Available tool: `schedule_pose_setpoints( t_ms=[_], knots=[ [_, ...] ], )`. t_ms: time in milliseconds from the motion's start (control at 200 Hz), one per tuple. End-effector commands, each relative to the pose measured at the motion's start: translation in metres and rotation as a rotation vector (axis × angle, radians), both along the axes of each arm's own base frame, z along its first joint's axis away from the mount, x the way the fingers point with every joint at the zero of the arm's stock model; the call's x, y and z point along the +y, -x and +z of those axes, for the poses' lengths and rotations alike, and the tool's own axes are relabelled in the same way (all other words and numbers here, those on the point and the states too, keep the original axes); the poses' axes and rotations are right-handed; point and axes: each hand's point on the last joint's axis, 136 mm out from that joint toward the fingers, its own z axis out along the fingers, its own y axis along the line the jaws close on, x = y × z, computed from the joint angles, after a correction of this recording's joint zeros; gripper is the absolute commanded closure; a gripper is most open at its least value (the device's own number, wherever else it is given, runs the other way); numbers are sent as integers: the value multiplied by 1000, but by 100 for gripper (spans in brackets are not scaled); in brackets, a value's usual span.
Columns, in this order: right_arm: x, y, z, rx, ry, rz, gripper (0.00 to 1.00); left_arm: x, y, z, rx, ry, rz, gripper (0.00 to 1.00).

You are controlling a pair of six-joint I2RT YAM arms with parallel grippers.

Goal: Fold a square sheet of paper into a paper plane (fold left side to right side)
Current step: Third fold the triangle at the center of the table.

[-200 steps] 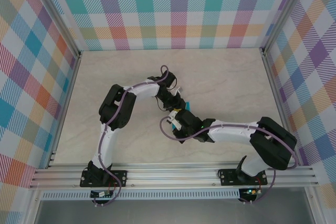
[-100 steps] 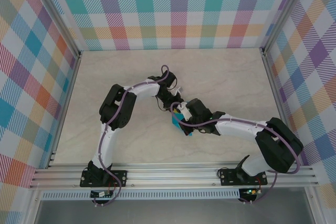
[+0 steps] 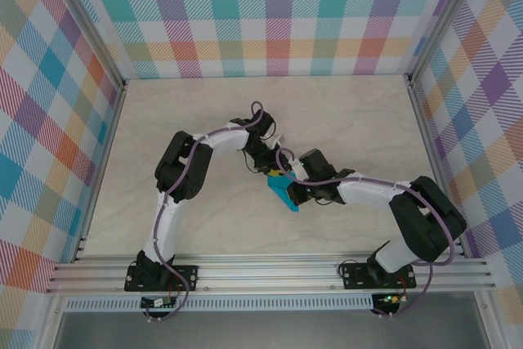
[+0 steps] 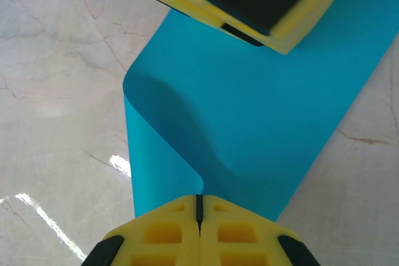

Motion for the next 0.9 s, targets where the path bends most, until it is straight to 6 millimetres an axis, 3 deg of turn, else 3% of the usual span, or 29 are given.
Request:
schedule_pose_setpoints(
  t_ms=[0,895],
  knots=[
    [-1,0,-3,52,-14,-21,100,0,11,-17,34,-49,-25,75],
    [-9,-24,-8,71,-26,-81,100,-2,11,-16,31,-48,-28,76]
  ],
)
